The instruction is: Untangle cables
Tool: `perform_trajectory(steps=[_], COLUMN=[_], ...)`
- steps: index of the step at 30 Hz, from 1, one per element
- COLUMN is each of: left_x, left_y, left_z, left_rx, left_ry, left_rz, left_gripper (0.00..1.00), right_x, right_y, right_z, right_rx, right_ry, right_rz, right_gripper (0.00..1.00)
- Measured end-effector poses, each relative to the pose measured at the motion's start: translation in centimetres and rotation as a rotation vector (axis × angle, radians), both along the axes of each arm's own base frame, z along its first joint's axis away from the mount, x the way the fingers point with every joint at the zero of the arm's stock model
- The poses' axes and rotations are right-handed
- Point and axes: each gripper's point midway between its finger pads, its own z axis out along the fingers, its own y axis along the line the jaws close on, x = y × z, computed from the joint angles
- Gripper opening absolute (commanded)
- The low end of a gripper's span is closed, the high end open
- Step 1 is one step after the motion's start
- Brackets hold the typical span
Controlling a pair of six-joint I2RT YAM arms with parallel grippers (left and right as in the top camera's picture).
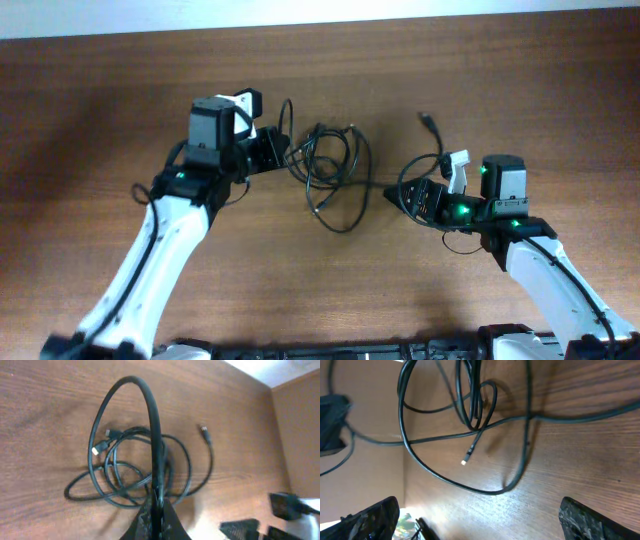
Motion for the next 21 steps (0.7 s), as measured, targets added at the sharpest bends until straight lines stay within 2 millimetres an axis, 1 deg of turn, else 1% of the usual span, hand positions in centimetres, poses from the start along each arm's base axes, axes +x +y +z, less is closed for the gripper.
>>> perform_trajectory(steps=[1,3,5,7,8,10,21], left_x=[-0.5,-1.4,-2.1,-2.8,-3.0,-3.1,-3.2], left_y=[0.1,0.3,0.5,0.7,0.7,0.8,1.0], left_z=[1.1,4.0,6.0,7.7,8.1,8.5,8.1], left_rx=[-0.005,-0.022,-0.036,-0.047,-0.050,-0.052,-0.041], left_ry=[-0.021,-0.094,-0.149,-0.195,-0.208,-0.219,-0.204], left_rz=[0.000,0.000,0.000,0.000,0.000,0.000,0.010], left_gripper=[0.00,0.00,0.00,0.00,0.00,0.00,0.00], right_x=[0.0,0.0,0.0,0.0,0.0,0.0,0.0], right_y=[0.0,0.0,0.0,0.0,0.0,0.0,0.0], right_z=[0.0,0.0,0.0,0.0,0.0,0.0,0.0], right_rx=[-0.002,-0.002,-0.002,-0.002,-0.002,-0.002,-0.002], right_ry=[-0.001,0.000,0.000,0.000,-0.001,0.000,0.000], right_rz=[-0.001,-0.001,-0.001,-0.001,-0.001,-0.001,-0.001], right_gripper=[0.99,0.99,0.99,0.99,0.99,0.99,0.99])
